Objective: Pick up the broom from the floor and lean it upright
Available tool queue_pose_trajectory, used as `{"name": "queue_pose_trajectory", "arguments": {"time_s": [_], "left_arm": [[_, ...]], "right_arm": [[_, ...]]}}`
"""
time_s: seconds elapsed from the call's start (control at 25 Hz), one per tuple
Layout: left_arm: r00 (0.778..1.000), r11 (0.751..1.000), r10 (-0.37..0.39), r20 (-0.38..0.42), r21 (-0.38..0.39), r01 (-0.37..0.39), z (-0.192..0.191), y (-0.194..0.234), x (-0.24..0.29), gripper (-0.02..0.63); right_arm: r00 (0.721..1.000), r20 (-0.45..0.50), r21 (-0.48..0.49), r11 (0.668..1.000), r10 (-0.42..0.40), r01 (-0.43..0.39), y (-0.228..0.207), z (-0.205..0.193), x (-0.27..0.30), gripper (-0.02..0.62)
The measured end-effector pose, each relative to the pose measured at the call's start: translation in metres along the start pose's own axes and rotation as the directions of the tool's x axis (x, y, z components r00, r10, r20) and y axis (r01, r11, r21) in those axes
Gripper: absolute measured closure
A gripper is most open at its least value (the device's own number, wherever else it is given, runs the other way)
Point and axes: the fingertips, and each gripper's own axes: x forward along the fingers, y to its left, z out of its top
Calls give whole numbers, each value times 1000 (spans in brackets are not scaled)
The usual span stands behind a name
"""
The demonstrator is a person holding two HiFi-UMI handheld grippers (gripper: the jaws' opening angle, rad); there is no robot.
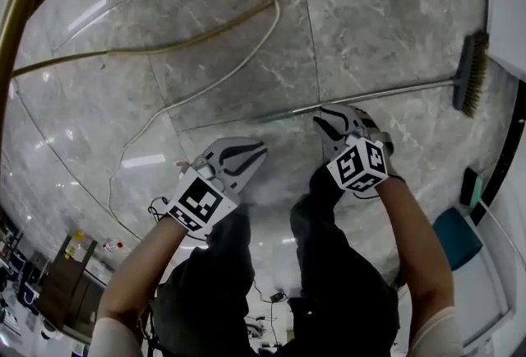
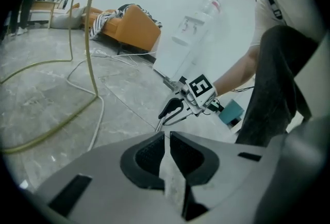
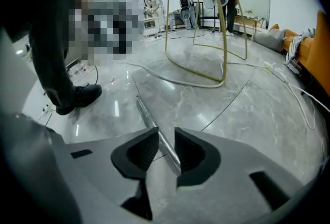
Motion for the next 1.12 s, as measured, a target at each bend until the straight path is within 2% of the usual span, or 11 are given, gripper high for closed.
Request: {"name": "queue_pose_trajectory", "arguments": {"time_s": [0.28, 0.44, 0.6, 0.76, 0.92, 1.12], "left_arm": [[992, 985, -98, -74, 134, 107, -13, 13, 33, 574], [989, 977, -118, -89, 168, 132, -15, 23, 51, 574], [991, 971, -118, -70, 202, 130, -5, 35, 62, 574], [994, 975, -105, -28, 193, 109, -1, 52, 62, 574], [996, 980, -84, -28, 180, 88, -6, 65, 57, 574], [998, 970, -27, -50, 241, 38, -11, 83, 43, 574]], "right_arm": [[991, -65, -164, 979, 114, -124, 6, -25, 30, 491], [979, -125, -290, 938, 160, -190, 13, -37, 43, 468], [969, -166, -360, 904, 183, -233, 13, -41, 55, 463], [971, -182, -437, 872, 157, -223, 12, -41, 60, 486], [974, -184, -490, 847, 131, -207, 17, -43, 61, 508], [980, -151, -475, 860, 132, -189, 9, -34, 54, 512]]}}
